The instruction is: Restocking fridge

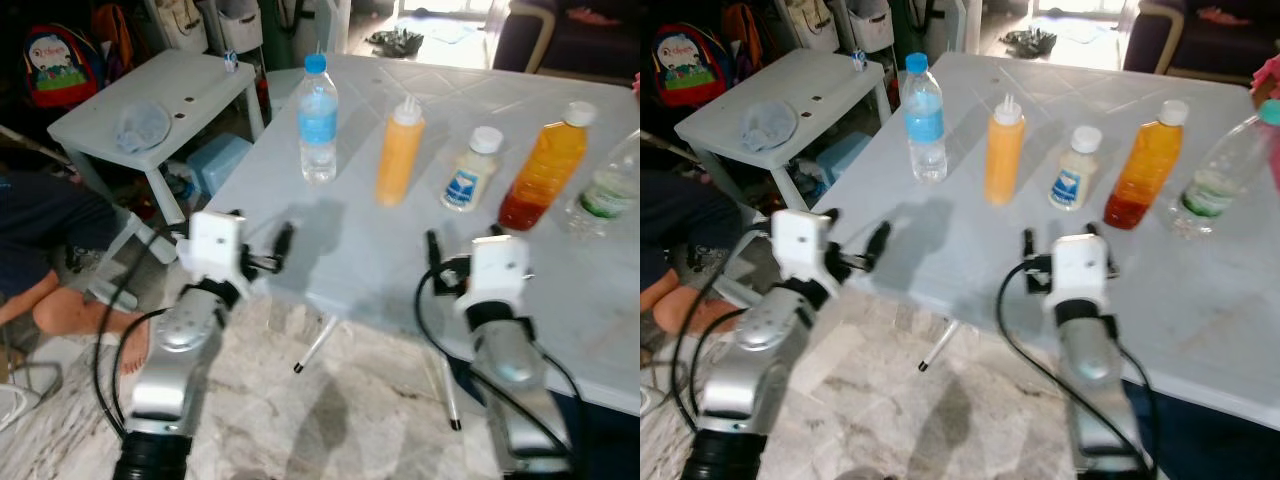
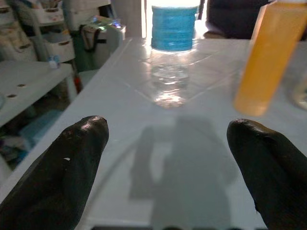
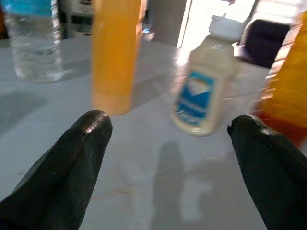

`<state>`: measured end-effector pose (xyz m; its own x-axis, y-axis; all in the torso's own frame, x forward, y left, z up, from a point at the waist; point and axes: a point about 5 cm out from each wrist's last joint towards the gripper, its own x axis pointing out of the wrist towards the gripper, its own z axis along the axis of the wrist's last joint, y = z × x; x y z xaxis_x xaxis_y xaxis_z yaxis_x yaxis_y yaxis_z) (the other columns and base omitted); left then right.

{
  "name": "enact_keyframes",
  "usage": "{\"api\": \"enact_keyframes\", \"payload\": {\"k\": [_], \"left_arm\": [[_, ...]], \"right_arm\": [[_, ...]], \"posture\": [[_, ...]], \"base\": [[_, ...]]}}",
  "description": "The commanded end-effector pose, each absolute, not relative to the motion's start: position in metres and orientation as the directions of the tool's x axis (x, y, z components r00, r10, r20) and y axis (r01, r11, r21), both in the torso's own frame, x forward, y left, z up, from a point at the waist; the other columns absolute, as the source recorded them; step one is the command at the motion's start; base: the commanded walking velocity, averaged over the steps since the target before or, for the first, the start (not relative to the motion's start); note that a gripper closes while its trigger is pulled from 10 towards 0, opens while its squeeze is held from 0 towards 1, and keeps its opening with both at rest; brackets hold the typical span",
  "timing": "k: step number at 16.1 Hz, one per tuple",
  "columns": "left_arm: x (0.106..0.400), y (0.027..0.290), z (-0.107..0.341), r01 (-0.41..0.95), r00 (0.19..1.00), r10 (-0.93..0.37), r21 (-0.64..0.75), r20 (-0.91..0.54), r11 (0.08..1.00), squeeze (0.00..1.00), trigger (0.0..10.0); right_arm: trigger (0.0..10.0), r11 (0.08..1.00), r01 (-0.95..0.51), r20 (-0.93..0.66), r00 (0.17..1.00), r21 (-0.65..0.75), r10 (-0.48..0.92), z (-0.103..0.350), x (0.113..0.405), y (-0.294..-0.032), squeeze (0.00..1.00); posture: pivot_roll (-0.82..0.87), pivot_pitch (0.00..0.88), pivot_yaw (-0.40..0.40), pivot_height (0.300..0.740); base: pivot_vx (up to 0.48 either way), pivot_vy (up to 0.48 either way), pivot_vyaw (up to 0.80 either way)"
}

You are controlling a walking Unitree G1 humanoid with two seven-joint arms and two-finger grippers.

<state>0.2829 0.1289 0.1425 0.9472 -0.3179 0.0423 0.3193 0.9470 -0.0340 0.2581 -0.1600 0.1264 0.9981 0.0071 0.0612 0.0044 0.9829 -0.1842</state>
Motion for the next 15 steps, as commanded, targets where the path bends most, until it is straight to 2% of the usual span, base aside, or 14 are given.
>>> {"api": "enact_keyframes", "payload": {"k": [1, 4, 10, 14, 15], "left_arm": [[0.281, 0.129, 0.145, 0.327, 0.944, -0.325, -0.034, 0.05, 0.945, 0.0, 10.0], [0.283, 0.127, 0.148, 0.331, 0.942, -0.329, -0.034, 0.064, 0.943, 0.0, 10.0], [0.277, 0.129, 0.146, 0.322, 0.946, -0.32, -0.044, 0.051, 0.946, 0.0, 10.0], [0.273, 0.131, 0.145, 0.321, 0.947, -0.32, -0.039, 0.037, 0.946, 0.0, 10.0], [0.269, 0.133, 0.145, 0.319, 0.948, -0.318, -0.031, 0.024, 0.947, 0.0, 10.0]], "right_arm": [[10.0, 0.982, -0.015, 0.056, 0.998, -0.189, 0.026, 0.127, 0.255, -0.156, 0.0], [10.0, 0.983, -0.013, 0.058, 0.998, -0.184, 0.024, 0.127, 0.255, -0.153, 0.0], [10.0, 0.975, 0.062, 0.073, 0.996, -0.213, -0.047, 0.13, 0.256, -0.158, 0.0], [10.0, 0.975, 0.062, 0.095, 0.995, -0.212, -0.042, 0.136, 0.27, -0.161, 0.0], [10.0, 0.971, 0.065, 0.118, 0.992, -0.229, -0.038, 0.141, 0.281, -0.163, 0.0]], "posture": [[-0.06, 0.063, 0.067, 0.74], [-0.06, 0.059, 0.067, 0.74], [-0.05, 0.077, 0.065, 0.74], [-0.02, 0.101, 0.078, 0.74], [-0.01, 0.107, 0.078, 0.74]], "base": [[0.364, 0.0, 0.0], [0.368, 0.0, 0.0], [0.0, 0.0, 0.0], [0.0, 0.0, 0.0], [0.0, 0.0, 0.0]]}}
